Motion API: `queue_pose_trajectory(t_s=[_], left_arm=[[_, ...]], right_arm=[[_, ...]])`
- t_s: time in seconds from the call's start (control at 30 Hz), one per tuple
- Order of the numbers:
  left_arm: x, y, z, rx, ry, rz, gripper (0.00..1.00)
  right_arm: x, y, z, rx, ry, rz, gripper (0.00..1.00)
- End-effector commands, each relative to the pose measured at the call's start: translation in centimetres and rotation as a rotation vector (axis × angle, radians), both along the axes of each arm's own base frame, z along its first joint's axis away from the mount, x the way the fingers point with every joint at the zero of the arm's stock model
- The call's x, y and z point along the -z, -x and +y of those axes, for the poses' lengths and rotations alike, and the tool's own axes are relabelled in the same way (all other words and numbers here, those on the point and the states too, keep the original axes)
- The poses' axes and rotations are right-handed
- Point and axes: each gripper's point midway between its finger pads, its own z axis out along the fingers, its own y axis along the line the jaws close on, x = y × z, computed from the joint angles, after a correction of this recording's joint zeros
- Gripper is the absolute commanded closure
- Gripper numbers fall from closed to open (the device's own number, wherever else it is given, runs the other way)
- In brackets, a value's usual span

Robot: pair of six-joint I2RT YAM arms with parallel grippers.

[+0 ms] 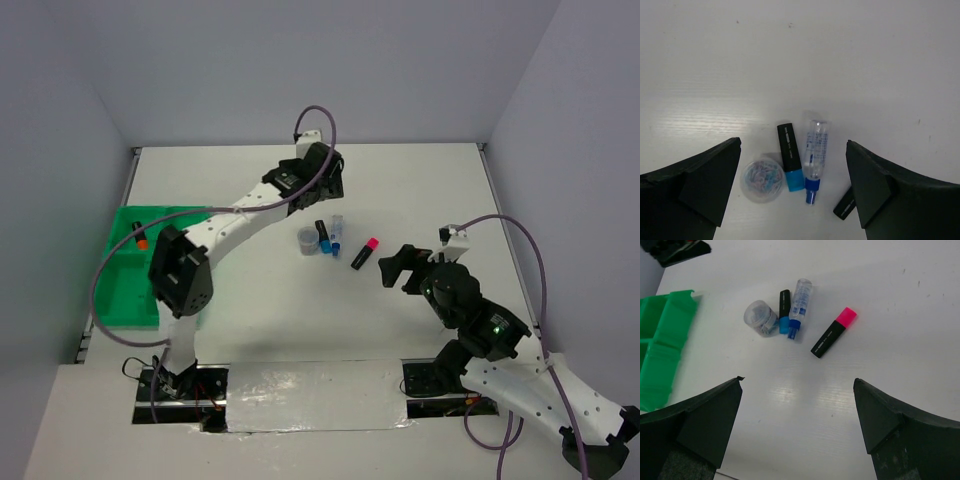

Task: Sort the stationery into containers
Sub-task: Pick up the pen from the center of the board.

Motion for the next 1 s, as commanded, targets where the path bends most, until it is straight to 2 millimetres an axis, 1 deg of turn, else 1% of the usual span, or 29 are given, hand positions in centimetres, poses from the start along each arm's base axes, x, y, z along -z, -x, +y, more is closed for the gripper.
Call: queue_pose_trajectory(t_s=[0.0,0.07,0.1,0.17,0.27,0.37,0.47,0.57,0.6,0.83,0.97], left_arm=[[3.5,-1.2,-0.9,-0.048,-0.029,0.076,0.02],[4.2,-1.7,-1.3,-0.066,-0.033,0.094,0.02],[5.8,-1.8,-1.4,-0.072,-0.051,0.119,0.02],[6.9,-1.8,-1.2,-0.102,-0.058,0.143,0.02],[8.8,-1.3,-0.8,-0.142,-0.062,0.179,0.05],[10.1,-0.9,-0.8,-0.153,-0.05,0.2,0.06],[11.5,-0.6,-1.3,-0.145,-0.032,0.234,0.07],[12.4,-0.6,-1.9,-0.137,-0.023,0.255,0.08],[13.2,-0.6,-2.0,-0.135,-0.03,0.269,0.09],[15.1,-0.7,-1.6,-0.169,-0.064,0.292,0.13],[16.8,-0.5,-1.6,-0.168,-0.084,0.321,0.15]], right_arm=[[0.1,-0.2,-0.3,0.038,-0.018,0.016,0.0],[0.4,-0.2,0.0,0.028,-0.02,0.025,0.0],[0.7,-0.2,0.1,0.021,-0.016,0.029,0.0],[1.0,-0.1,0.2,0.014,-0.012,0.032,0.0],[1.1,-0.1,0.1,0.01,-0.008,0.028,0.0],[1.3,0.0,0.3,-0.001,-0.01,0.026,0.0],[1.4,0.1,0.5,-0.017,-0.012,0.026,0.0],[1.6,0.2,1.0,-0.043,-0.012,0.028,0.0],[1.5,0.2,1.0,-0.046,-0.013,0.027,0.0],[1.6,0.4,1.2,-0.07,-0.004,0.021,0.0],[1.6,0.4,1.2,-0.074,-0.001,0.018,0.0]])
